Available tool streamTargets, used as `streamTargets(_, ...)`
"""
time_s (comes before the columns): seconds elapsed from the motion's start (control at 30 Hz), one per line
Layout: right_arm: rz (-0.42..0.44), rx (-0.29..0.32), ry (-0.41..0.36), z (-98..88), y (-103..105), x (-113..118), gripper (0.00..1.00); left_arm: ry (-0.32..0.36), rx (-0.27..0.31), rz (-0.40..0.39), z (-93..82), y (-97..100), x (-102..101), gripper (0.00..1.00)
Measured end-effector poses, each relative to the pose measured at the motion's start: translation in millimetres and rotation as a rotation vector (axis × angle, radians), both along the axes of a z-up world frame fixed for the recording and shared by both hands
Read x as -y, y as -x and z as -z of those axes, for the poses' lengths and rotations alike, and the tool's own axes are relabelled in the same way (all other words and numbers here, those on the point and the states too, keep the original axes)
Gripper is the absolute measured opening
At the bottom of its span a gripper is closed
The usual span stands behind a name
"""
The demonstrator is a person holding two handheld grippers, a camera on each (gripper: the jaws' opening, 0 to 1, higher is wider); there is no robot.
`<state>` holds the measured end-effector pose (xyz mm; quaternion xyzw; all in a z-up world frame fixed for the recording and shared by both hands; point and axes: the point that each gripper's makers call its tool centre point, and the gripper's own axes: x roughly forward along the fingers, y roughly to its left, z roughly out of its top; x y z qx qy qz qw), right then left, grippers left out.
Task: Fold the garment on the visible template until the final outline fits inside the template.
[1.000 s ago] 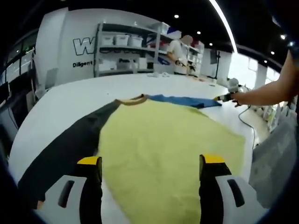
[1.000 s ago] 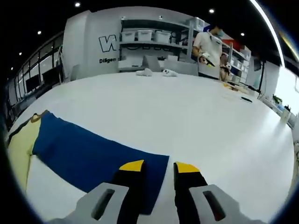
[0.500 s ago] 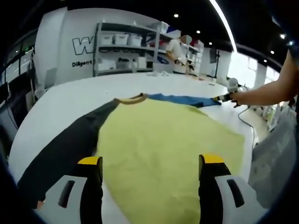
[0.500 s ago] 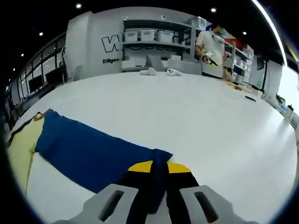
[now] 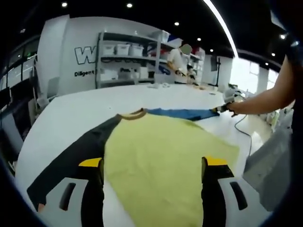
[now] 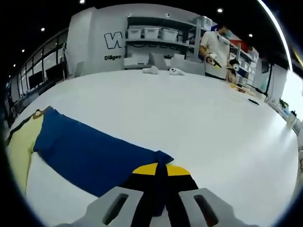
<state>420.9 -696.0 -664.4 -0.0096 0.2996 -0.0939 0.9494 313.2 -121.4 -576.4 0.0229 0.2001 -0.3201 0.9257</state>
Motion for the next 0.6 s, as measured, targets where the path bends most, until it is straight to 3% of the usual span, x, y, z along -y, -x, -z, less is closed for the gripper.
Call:
streamTargets(0.1,0.002,0.003,0.005,-3.0,1.0,0.0,0.01,0.006,0.013,-0.005,-8.5,14.0,-4.8,0.79)
streamTargets(0.23,0.001,0.010,0.014,-12.6,1.0,-2.3,0.01,0.003,0.010,-0.015,-3.8,23.1,-10.4,0.79)
streamTargets(0.3,-0.001,0.016,0.021,-18.6,0.1,-3.7,0.01,-0.017,-0.043,-0.018,5.9,26.0,-13.2,0.79)
streamTargets(0.37,0.000,0.027,0.021,-26.5,-0.5,-6.0,0.01,-0.001,0.027,-0.013,-5.6,18.8,-9.6,0.80)
streamTargets(0.47,-0.006,0.050,0.023,-41.2,-1.2,-11.7,0.01,-0.005,0.016,0.001,-3.6,19.6,-5.9,0.79)
streamTargets(0.6,-0.020,0.092,0.027,-65.0,-3.6,-20.4,0.01,-0.001,0.050,0.017,-11.4,21.1,-3.3,0.79)
